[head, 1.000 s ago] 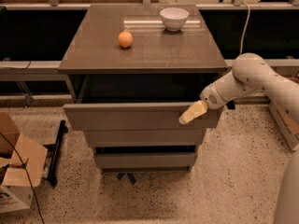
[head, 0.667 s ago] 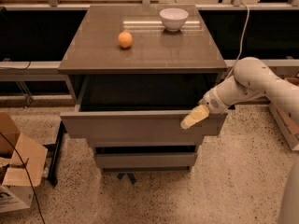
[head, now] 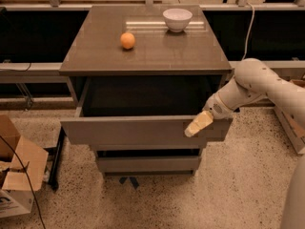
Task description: Open top drawer
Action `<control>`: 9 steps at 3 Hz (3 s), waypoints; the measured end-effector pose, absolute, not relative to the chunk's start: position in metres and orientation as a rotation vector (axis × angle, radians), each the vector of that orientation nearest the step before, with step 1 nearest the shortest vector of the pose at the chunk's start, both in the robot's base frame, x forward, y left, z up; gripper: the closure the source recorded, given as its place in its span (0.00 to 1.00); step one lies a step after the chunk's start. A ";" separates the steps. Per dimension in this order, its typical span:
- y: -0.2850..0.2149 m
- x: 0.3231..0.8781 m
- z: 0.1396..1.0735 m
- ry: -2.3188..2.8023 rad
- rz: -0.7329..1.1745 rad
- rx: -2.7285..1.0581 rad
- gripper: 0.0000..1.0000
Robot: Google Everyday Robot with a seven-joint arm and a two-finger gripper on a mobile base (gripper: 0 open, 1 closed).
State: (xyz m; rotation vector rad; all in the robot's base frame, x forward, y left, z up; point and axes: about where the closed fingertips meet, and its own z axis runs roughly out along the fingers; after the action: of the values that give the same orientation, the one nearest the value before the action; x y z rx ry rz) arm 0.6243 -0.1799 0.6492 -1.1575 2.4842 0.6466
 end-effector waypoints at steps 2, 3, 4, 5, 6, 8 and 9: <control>-0.183 0.607 0.648 2.522 0.660 -1.132 0.00; -0.183 0.607 0.648 2.522 0.660 -1.132 0.00; -0.183 0.607 0.648 2.522 0.660 -1.132 0.00; -0.183 0.607 0.648 2.522 0.660 -1.132 0.18; -0.183 0.607 0.650 2.522 0.660 -1.132 0.25; -0.183 0.607 0.651 2.522 0.660 -1.132 0.05; -0.173 0.561 0.679 2.506 0.648 -1.190 0.00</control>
Offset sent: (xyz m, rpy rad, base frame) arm -0.2501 -0.0806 0.0112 0.0633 0.2348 -0.3040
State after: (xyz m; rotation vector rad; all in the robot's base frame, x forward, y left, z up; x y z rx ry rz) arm 0.5613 -0.1727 0.6794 -1.1901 2.5059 0.6483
